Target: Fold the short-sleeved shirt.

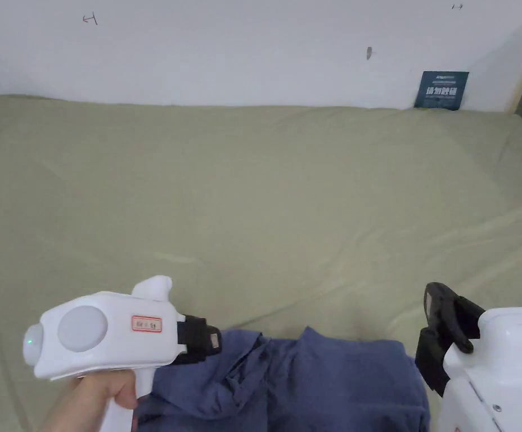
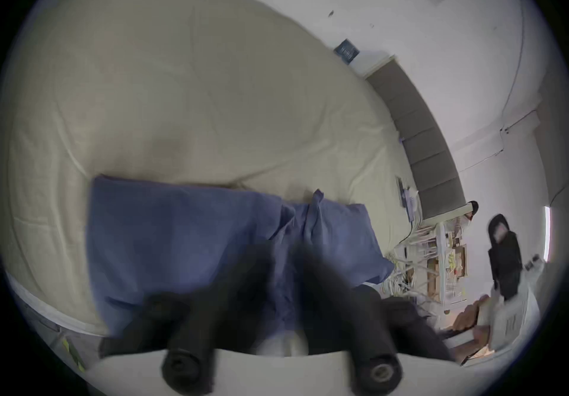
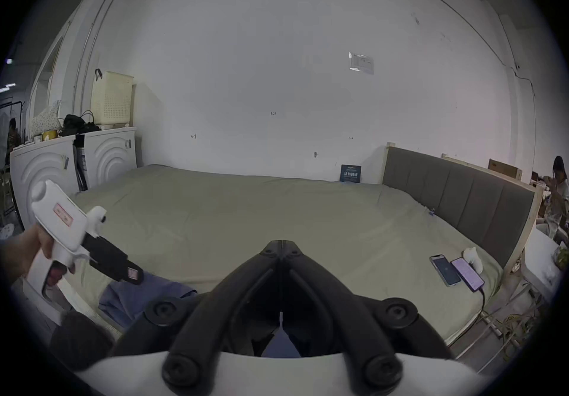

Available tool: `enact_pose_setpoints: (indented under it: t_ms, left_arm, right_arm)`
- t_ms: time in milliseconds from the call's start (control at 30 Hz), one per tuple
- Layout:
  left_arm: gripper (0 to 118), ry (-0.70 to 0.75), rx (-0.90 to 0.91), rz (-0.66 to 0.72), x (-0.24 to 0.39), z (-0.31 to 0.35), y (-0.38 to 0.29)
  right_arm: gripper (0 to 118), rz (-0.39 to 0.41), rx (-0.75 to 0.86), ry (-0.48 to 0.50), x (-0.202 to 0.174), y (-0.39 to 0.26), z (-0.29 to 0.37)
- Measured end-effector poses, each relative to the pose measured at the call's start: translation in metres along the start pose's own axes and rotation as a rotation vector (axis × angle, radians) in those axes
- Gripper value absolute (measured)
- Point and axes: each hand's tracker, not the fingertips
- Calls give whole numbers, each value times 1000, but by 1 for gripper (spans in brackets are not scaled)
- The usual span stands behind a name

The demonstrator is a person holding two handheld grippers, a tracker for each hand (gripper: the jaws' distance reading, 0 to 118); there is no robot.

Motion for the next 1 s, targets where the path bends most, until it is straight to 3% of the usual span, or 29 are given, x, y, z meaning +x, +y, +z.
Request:
enact_pose_setpoints:
  t_ms: [67,167,300,433,567,700,900,1000]
  left_arm:
    - [0,21,-59,-16,-17,5,0]
    - [0,9,-98,74,-33,-18,-4]
    - [0,-114,-253,139,-17,-87,-37]
    - [0,-106,-205,77,-1,-114,-64]
    - [0,-107,-238,69,9,-84,-32]
    - [0,-127,-85,-5,-4,6,10]
    - [0,27,3,123,-92,76,15]
    - [0,-14,-4,200,-119,78,6]
  right_arm:
    - [2,0,-9,9,-4,-2,-3]
    - [2,-6,-24,32,-11,-6,-8]
    - [2,18,-40,42,-15,-10,-5]
    - [2,23,-46,24,-10,-8,-1]
    - [2,27,-27,18,-11,-1,2]
    - [2,5,-5,27,-15,4,1]
    - [2,19,-5,45,-28,5,-5]
    - [2,10,-8,44,-32,5,-10]
